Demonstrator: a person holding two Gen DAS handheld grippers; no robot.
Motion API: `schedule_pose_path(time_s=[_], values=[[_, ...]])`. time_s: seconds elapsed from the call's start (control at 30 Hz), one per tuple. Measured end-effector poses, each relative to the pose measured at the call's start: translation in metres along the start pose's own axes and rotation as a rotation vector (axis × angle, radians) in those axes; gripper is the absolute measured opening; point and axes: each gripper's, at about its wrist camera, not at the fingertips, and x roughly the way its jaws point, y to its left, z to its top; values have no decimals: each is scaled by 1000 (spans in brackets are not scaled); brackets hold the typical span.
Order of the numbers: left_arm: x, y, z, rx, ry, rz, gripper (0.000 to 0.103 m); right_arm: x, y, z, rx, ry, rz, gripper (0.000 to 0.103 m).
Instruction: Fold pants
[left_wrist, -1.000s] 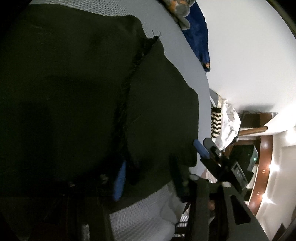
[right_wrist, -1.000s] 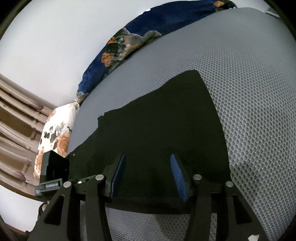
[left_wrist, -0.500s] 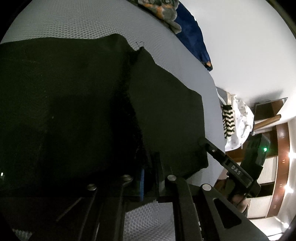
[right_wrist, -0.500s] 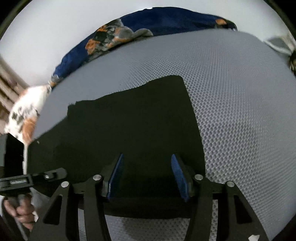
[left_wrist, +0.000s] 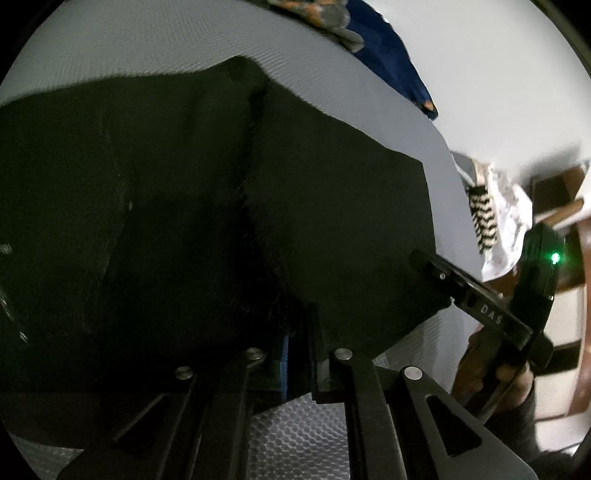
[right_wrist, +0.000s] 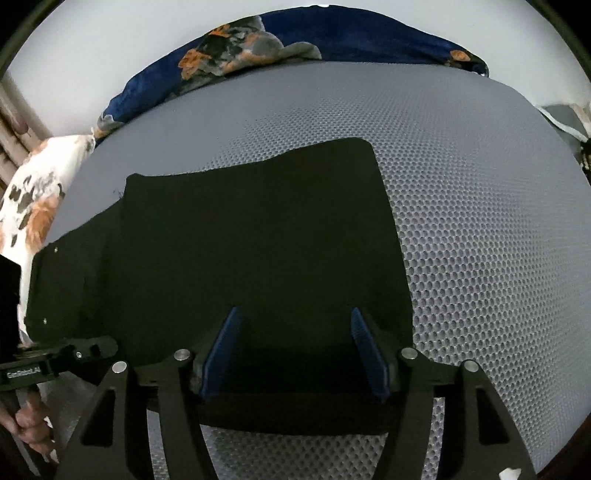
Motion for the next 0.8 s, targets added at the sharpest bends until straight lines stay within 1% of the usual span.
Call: schedule_pose_path(time_s=[0.07, 0.13, 0.2, 0.27, 0.33, 0.37, 0.47, 0.53, 0.63, 0.7, 0.73, 0.77, 0.8], values=[[-7, -8, 2, 66, -16, 57, 15, -1, 2, 2, -12, 0, -2, 61], [-13, -14, 5, 118, -34, 105, 18, -2, 3, 7, -19, -9, 7, 61], [-19, -18, 11, 161, -56, 130, 20, -5, 5, 14, -38, -36, -6, 61], [-21, -22, 23, 182, -86, 154, 26, -7, 9, 21, -69, -65, -20, 61], [-21, -25, 36, 197, -116, 171, 28, -5, 11, 32, -98, -88, -48, 61], [-20, -26, 44, 209, -141, 184, 28, -2, 12, 37, -107, -90, -56, 60], [-9, -32, 65, 240, -177, 232, 28, 7, 11, 54, -115, -87, -81, 59], [0, -32, 76, 243, -180, 254, 28, 12, 11, 64, -129, -89, -105, 59], [20, -31, 90, 243, -160, 284, 28, 19, 8, 70, -138, -80, -127, 59], [32, -23, 97, 235, -126, 308, 28, 26, 6, 72, -139, -59, -150, 59], [35, -22, 98, 231, -129, 303, 28, 28, 5, 71, -143, -53, -155, 58], [34, -22, 98, 248, -153, 301, 28, 30, 5, 70, -150, -49, -160, 58], [36, -23, 99, 262, -146, 308, 28, 32, 5, 70, -157, -44, -168, 58]])
